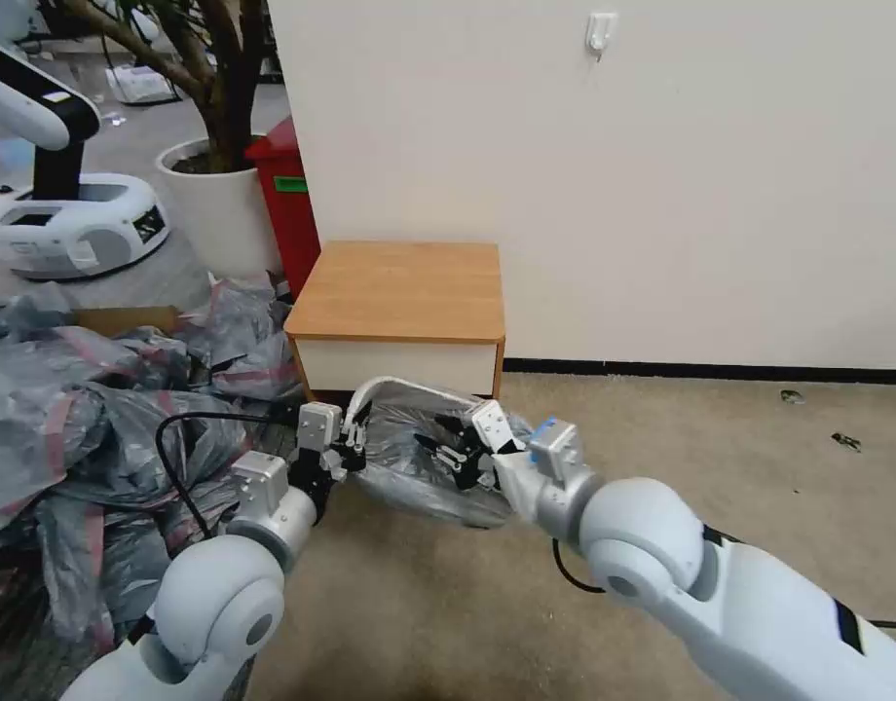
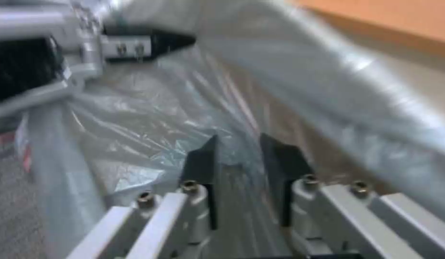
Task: Pick up the garbage bag from the table and place it over the trash can.
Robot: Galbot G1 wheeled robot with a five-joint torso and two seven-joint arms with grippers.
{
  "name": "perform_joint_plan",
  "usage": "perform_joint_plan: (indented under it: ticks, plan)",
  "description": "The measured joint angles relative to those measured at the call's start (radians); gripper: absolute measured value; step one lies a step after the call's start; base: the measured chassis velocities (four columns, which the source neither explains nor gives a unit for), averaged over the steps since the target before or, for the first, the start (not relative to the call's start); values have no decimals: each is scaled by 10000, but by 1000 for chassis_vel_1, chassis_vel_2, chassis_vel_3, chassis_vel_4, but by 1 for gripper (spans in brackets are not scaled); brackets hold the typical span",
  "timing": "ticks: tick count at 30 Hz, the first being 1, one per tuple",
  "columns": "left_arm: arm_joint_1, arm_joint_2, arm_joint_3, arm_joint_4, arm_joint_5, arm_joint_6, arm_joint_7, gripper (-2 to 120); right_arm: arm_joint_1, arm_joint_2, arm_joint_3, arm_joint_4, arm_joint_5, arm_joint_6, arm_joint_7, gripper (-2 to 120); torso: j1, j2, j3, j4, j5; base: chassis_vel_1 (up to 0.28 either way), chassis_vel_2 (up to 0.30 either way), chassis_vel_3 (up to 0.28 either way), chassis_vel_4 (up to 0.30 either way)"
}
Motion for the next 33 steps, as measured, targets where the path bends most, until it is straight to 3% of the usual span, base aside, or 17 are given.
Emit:
perform_joint_plan:
  ticks: [3,6,12,22,33]
  plan:
    - [14,-30,83,-86,377,-33,175,5,345,241,-408,-317,-40,-301,401,7,0,0,0,1,0,0,0,0,0]
    - [21,-37,134,-144,517,-34,257,5,513,298,-570,-456,-115,-348,570,0,-1,0,0,0,0,0,0,0,0]
    - [0,-101,222,-240,585,28,315,5,818,351,-984,-893,-899,-354,718,0,0,0,0,0,0,0,0,0,0]
    - [-678,-257,647,-108,-156,985,-166,5,2020,218,-2525,-2049,-1705,-343,741,0,0,0,0,-1,2,0,0,0,0]
    - [-1182,-85,870,-241,-89,1308,111,5,3855,-263,-4206,-2693,-2017,-335,228,0,0,0,0,-1,0,0,0,0,0]
